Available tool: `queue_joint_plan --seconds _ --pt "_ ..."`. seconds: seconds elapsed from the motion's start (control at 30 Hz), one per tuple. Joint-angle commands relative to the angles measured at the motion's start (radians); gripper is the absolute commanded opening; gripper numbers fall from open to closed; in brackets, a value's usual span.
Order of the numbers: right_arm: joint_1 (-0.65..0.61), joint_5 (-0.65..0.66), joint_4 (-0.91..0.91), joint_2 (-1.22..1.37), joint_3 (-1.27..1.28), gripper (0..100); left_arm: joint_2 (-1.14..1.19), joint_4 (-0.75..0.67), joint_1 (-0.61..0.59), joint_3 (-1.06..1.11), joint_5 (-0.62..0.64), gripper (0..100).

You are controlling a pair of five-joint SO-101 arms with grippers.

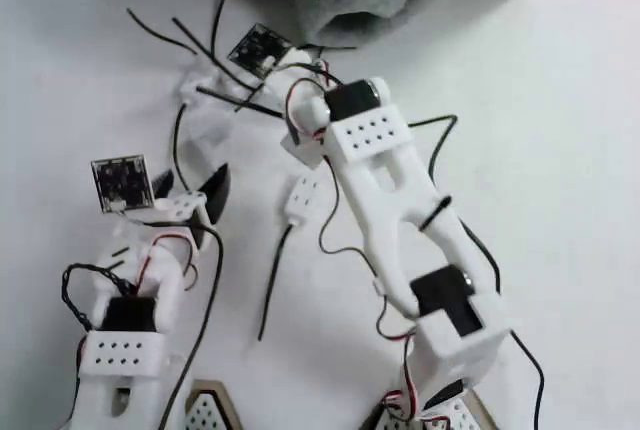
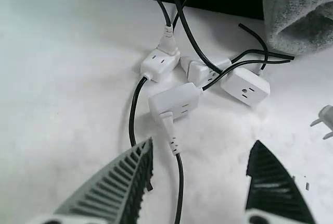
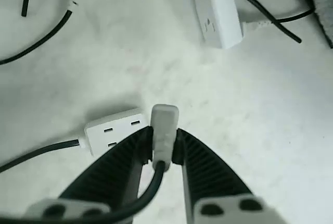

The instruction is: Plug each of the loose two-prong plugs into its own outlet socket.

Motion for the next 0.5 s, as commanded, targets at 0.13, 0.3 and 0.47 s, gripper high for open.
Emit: queue_joint_plan --seconds 0.13,0.3,0.47 --pt "0.008 0.130 0.077 0.077 -0.058 1.8 -0.013 -0.023 -0.007 -0.006 0.002 29" --pt "0.001 0.132 0.076 0.090 -0.046 1.8 -0.013 -0.023 -0.007 -0.006 0.002 29" --pt "-0.044 0.133 0.071 0.090 0.005 1.8 -0.013 -0.023 -0.007 -0.006 0.002 29"
